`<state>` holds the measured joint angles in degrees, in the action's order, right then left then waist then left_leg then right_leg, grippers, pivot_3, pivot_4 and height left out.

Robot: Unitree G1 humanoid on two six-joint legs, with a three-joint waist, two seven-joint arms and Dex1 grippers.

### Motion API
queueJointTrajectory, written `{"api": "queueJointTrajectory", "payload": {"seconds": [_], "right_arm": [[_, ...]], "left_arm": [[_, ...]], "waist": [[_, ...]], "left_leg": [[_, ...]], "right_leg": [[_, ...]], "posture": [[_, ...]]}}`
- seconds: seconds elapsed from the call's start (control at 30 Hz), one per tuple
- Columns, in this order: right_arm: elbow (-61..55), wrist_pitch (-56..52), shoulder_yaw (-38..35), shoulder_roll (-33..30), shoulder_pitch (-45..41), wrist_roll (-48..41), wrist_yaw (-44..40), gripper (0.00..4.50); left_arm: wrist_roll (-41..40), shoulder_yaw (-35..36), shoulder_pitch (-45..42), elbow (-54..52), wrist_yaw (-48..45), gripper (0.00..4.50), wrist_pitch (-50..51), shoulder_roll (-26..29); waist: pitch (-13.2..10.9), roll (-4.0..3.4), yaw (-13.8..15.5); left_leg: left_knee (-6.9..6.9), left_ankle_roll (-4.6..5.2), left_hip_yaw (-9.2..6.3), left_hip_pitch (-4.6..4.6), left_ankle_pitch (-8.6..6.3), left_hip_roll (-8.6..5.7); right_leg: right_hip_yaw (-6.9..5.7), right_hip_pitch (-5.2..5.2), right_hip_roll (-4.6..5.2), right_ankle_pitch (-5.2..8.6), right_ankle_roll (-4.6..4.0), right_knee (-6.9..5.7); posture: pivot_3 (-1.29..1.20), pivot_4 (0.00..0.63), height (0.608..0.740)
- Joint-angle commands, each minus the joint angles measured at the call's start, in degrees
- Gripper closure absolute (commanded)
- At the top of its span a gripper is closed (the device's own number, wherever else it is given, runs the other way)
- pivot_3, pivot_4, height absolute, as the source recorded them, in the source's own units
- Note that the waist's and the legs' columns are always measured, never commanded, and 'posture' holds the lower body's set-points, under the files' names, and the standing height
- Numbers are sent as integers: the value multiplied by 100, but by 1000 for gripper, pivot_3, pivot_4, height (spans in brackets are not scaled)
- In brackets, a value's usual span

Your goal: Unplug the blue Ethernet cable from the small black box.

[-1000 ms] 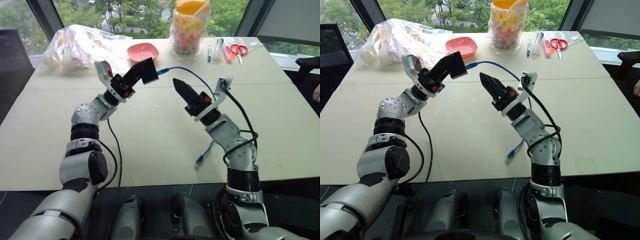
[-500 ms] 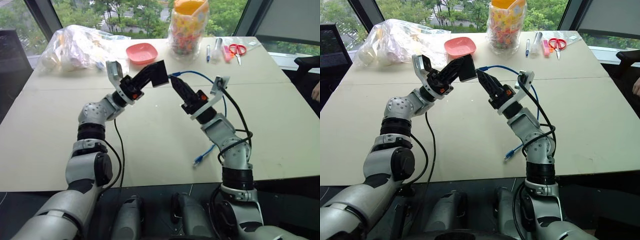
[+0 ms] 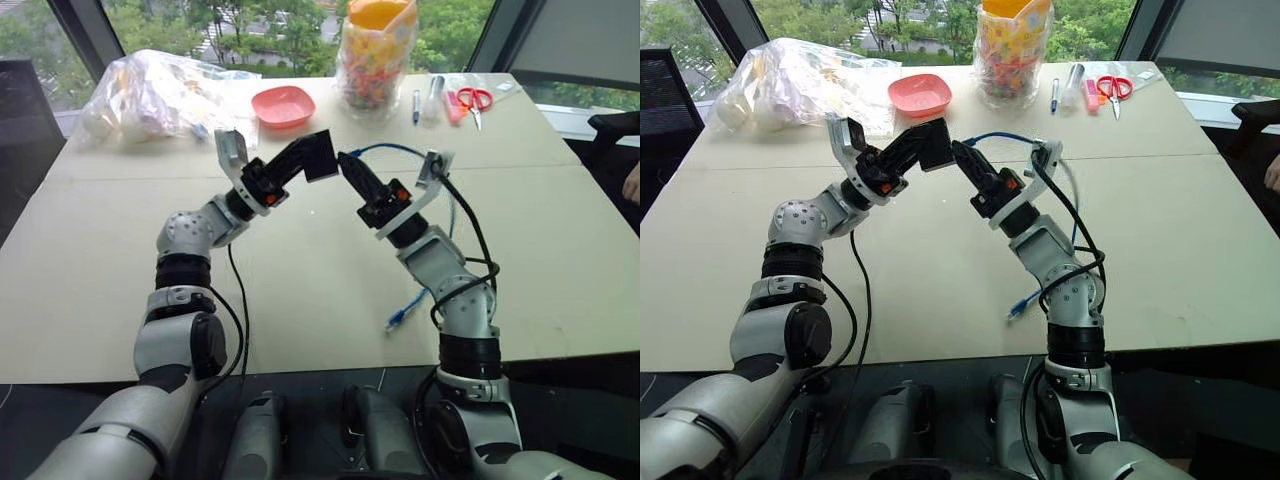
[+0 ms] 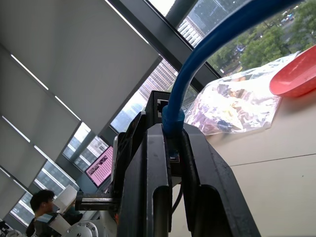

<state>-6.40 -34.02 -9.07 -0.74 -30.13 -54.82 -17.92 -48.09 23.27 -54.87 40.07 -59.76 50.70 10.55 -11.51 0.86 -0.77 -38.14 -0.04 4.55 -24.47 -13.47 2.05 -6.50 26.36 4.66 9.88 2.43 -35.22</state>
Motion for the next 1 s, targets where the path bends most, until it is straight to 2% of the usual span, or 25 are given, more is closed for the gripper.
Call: {"api": "queueJointTrajectory", "payload": {"seconds": [0.03, 0.13, 0.23, 0.37, 0.47, 0.53, 0.73, 0.9, 0.93, 0.97, 1.0], "right_arm": [[-36, 3, -84, 95, -95, -114, 75, 4467], [-9, 34, -289, 87, -114, -214, 214, 4467], [128, 118, -623, -194, -192, -218, 364, 4467], [716, 244, -1268, -1073, -528, -164, 389, 4467], [1127, 239, -1456, -1604, -757, -44, 194, 4467], [1519, 371, -1467, -1800, -934, 232, 164, 4467], [3911, 600, -681, -2703, -1797, 2090, 292, 4467], [5495, 1258, -362, -2845, -2272, 2999, 54, 4467], [5636, 1374, -341, -2842, -2318, 3084, -88, 3641], [5759, 1457, -324, -2834, -2358, 3171, -166, 3394], [5839, 1519, -316, -2831, -2383, 3239, -247, 2838]], "left_arm": [[-42, -27, -113, -189, -46, 3992, -103, 50], [26, 58, -147, -51, -25, 3992, -260, 252], [10, 222, -189, 100, 9, 3992, -364, 538], [-11, 491, -258, 481, 33, 3992, -577, 1063], [57, 549, -307, 628, 60, 3992, -790, 1204], [243, 439, -322, 579, 215, 3992, -1105, 1079], [1856, -823, -121, 68, 1015, 3992, -3119, 252], [2842, -1752, 136, -99, 1153, 3992, -4409, -266], [2907, -1801, 130, -62, 1230, 3992, -4556, -365], [2969, -1832, 96, 36, 1318, 3992, -4693, -458], [3080, -1889, 54, 181, 1408, 3992, -4882, -534]], "waist": [[0, 0, 1], [0, 0, 1], [0, 0, -1], [-1, -1, 3], [-1, -2, 14], [-1, -2, 16], [-1, -1, 21], [-1, -1, -6], [-1, -1, -6], [-1, -1, -9], [-1, -1, -10]], "left_leg": [[0, 0, 0, 0, 0, 0], [0, 0, 0, 0, 0, 0], [0, 0, 0, 0, 0, 0], [0, 0, 2, -1, 0, -1], [6, 1, 2, -2, -1, -2], [7, 1, 2, -1, -1, -2], [0, 2, 14, -2, -1, -13], [14, 15, 39, -2, -8, -15], [15, 15, 41, -3, -8, -14], [16, 15, 42, -3, -8, -13], [16, 15, 43, -3, -8, -13]], "right_leg": [[0, 0, 0, 0, 0, 0], [0, 0, 1, 0, 0, 0], [0, 0, 0, 0, 0, 0], [0, 1, 2, 0, 0, 1], [0, 3, 2, 1, -1, 4], [-1, 1, 3, 2, 0, 5], [2, -5, 13, 0, 0, 9], [10, 4, 9, -2, -5, 10], [11, 8, 6, -2, -5, 10], [11, 9, 6, -2, -5, 9], [11, 10, 6, -3, -5, 9]], "posture": [[0, 150, 740], [0, 150, 740], [0, 150, 740], [0, 150, 740], [0, 150, 740], [0, 150, 740], [0, 150, 740], [0, 150, 740], [0, 150, 740], [0, 150, 740], [0, 150, 740]]}}
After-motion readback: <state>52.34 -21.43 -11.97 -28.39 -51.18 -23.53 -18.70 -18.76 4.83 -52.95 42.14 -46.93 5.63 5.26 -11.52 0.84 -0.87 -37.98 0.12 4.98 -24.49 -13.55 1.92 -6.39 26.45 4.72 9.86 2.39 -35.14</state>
